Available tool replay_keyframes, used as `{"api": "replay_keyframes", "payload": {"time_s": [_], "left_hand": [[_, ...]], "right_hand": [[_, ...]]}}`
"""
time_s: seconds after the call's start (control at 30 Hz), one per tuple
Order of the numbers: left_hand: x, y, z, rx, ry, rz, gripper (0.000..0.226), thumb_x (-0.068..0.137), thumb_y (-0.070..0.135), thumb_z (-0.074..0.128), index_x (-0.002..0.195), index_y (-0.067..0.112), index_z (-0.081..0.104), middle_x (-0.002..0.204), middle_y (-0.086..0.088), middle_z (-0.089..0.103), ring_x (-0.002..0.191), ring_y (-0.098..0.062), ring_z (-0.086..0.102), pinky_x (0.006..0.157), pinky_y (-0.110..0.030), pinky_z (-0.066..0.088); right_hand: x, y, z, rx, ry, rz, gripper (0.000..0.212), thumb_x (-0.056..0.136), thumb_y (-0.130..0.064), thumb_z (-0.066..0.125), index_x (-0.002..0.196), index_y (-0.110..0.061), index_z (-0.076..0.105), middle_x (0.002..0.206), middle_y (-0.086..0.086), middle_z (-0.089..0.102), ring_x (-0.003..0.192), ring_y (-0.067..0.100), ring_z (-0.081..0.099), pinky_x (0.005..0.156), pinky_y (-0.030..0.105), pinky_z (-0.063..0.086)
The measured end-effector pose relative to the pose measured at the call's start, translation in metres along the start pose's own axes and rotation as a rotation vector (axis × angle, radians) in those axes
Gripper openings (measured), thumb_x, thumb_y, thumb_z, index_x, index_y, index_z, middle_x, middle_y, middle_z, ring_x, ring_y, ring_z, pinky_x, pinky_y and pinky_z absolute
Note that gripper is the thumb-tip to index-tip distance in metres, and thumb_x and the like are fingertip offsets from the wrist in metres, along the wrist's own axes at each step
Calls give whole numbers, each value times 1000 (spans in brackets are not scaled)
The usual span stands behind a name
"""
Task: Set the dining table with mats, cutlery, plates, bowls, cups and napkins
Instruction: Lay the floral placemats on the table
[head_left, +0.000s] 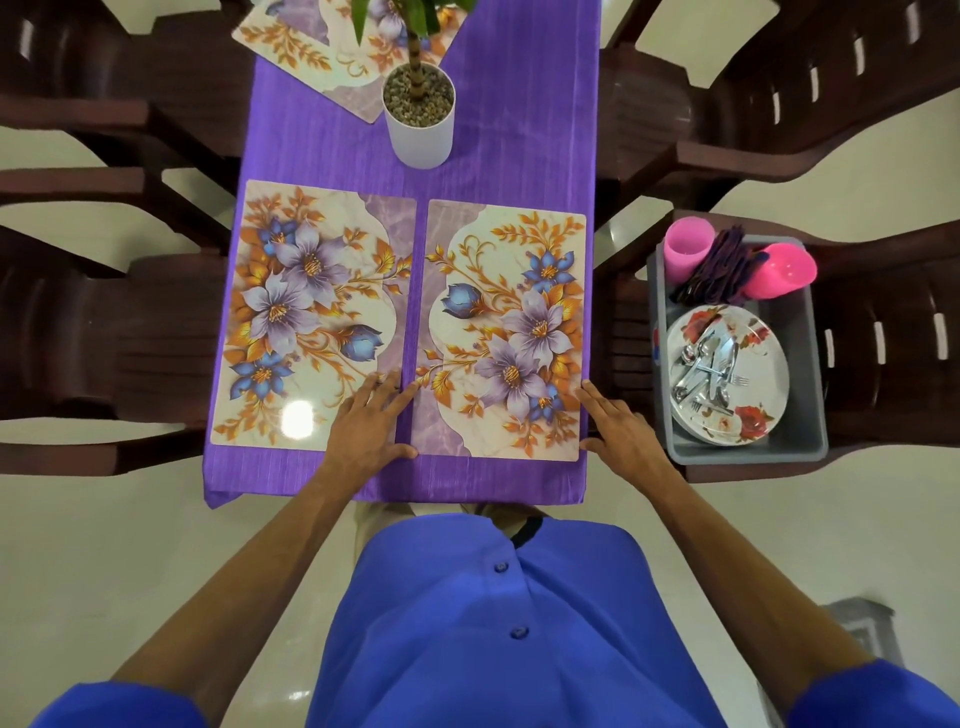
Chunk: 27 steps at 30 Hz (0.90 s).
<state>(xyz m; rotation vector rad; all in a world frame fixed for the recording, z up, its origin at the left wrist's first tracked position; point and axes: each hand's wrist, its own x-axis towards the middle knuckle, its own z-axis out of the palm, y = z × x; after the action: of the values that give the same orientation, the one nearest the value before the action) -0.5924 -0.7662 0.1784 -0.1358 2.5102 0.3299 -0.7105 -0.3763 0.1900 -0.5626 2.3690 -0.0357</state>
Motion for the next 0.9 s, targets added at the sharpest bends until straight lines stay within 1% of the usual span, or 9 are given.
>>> {"api": "replay_keyframes", "payload": {"time_s": [0.13, 0.2, 0.33, 0.4, 0.5, 0.6, 0.7, 0.77, 0.9], "left_hand": [[1, 2, -1, 2, -11, -13, 112, 81, 78, 65, 165, 40, 2, 176, 1, 0, 162, -32, 0, 126, -57, 18], [1, 3, -2, 1, -15, -22, 112, 81, 76, 66, 165, 40, 2, 176, 1, 0, 162, -32, 0, 126, -57, 18], [2, 5, -2, -3, -10, -31, 113, 80, 73, 71, 166, 39, 6, 176, 1, 3, 162, -32, 2, 125, -58, 21], [2, 5, -1, -10, -15, -39, 112, 80, 72, 72, 166, 38, 7, 176, 1, 4, 162, -32, 3, 124, -58, 22], [3, 6, -1, -13, -22, -55, 112, 81, 69, 74, 165, 37, 9, 176, 1, 5, 162, -32, 3, 124, -57, 23], [4, 7, 1, -38, -19, -54, 112, 81, 65, 77, 166, 37, 10, 176, 1, 5, 162, -31, 3, 124, -58, 23], [5, 5, 4, -43, -9, -58, 112, 80, 65, 78, 165, 39, 10, 176, 2, 5, 162, -31, 3, 124, -57, 23], [5, 4, 7, -46, -2, -60, 113, 79, 65, 78, 165, 39, 9, 176, 3, 3, 162, -31, 4, 124, -57, 23], [7, 2, 11, -51, 6, -59, 114, 79, 66, 78, 165, 40, 8, 176, 3, 2, 162, -32, 3, 124, -58, 22]], "right_hand": [[19, 3, -14, -1, -15, -7, 104, 90, -37, 77, 165, -30, 5, 173, -5, 11, 139, 28, 43, 104, 53, 46], [31, 6, -25, -1, -12, -16, 103, 91, -37, 76, 165, -31, 4, 173, -4, 12, 138, 30, 44, 103, 55, 46], [63, 11, -51, 14, 50, -36, 86, 98, -36, 67, 163, -31, 12, 170, 0, 21, 131, 36, 51, 96, 61, 52], [82, 10, -66, 21, 69, -42, 78, 101, -40, 61, 162, -28, 16, 170, 1, 24, 128, 39, 53, 94, 63, 52], [113, 11, -88, 29, 89, -50, 68, 102, -34, 58, 159, -22, 23, 169, 2, 24, 126, 43, 52, 93, 64, 50], [142, 15, -106, 59, 95, -35, 66, 102, -35, 54, 158, -20, 24, 167, 6, 27, 127, 45, 52, 94, 66, 50], [166, 15, -123, 106, 98, -10, 69, 101, -41, 51, 159, -15, 23, 166, 12, 29, 136, 46, 47, 103, 67, 46], [175, 12, -130, 149, 107, 29, 69, 102, -44, 49, 159, -14, 24, 165, 14, 33, 139, 43, 45, 107, 65, 44], [185, 9, -132, 196, 147, 71, 67, 99, -50, 50, 154, -18, 29, 158, 10, 43, 130, 39, 55, 98, 63, 52]]}}
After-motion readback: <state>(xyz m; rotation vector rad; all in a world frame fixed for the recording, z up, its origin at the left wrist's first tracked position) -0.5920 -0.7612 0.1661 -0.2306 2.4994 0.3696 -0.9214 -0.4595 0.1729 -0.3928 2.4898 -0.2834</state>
